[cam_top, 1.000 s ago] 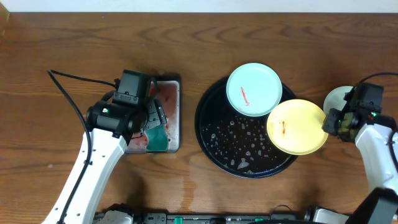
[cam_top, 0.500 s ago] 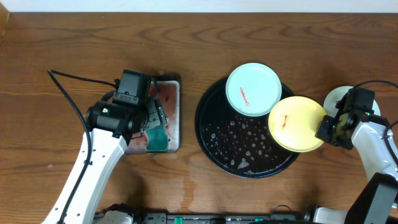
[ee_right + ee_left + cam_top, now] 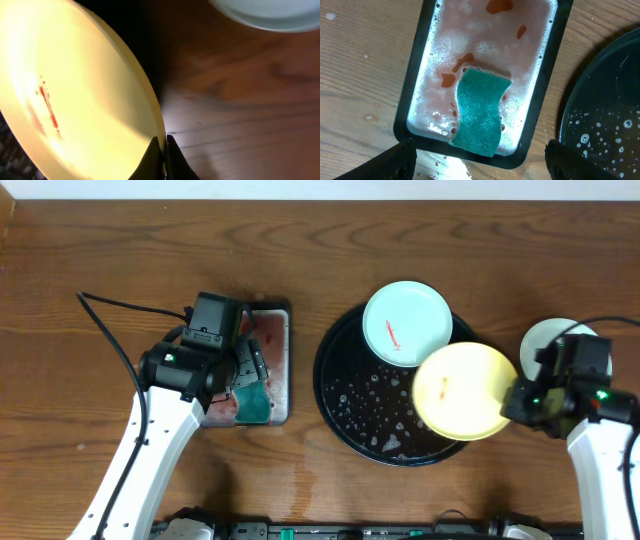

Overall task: Clean dirty plates on tray and stack at the side
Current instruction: 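Grasp the yellow plate rim with the right gripper and tilt it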

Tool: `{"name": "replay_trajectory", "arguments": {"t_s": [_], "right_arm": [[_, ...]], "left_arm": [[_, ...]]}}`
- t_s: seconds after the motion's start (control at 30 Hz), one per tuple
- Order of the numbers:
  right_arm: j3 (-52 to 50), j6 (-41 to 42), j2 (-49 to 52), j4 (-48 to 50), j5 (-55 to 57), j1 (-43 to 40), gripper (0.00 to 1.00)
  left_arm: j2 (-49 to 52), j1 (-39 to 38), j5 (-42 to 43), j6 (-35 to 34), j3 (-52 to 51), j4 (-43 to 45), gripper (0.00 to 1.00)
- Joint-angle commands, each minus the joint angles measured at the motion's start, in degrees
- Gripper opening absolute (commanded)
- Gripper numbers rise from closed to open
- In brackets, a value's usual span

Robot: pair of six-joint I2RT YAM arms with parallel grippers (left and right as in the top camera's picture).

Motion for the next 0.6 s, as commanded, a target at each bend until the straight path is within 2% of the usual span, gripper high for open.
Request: {"name": "replay_trajectory", "arguments": {"t_s": [0.0,0.13,0.23,0.37,0.47,0.57], "right_arm": [[-0.85,1.73,0.04,1.25,-4.17,6.86,0.01],[-6.38,8.81,1.73,7.19,-3.91,14.27,0.01],[-11.52,19.04,3.32,13.16,-3.50,19.08,0.01],[-14.23,20.96,4.55,21.05,-3.67,24.61,0.01],[-12.81,17.20,4.35,22.27,-2.14,25.62,0.29],[-8.72,9.92,4.17,20.11,-0.85,24.98,0.33]], "left_arm": [[-0.02,0.35,-0.50,0.13,1.33,-0.13,0.83],[-0.02,0.35,-0.50,0.11,1.33,-0.11,0.83],[-0.02,0.35,-0.50,0.13,1.33,-0.11,0.83],[-0.02,0.35,-0.50,0.13,1.33,-0.11,0.83],[-0.02,0.35,-0.50,0.09,1.33,0.11,0.83],[-0.02,0.35,-0.50,0.11,1.33,0.09,0.82]]}}
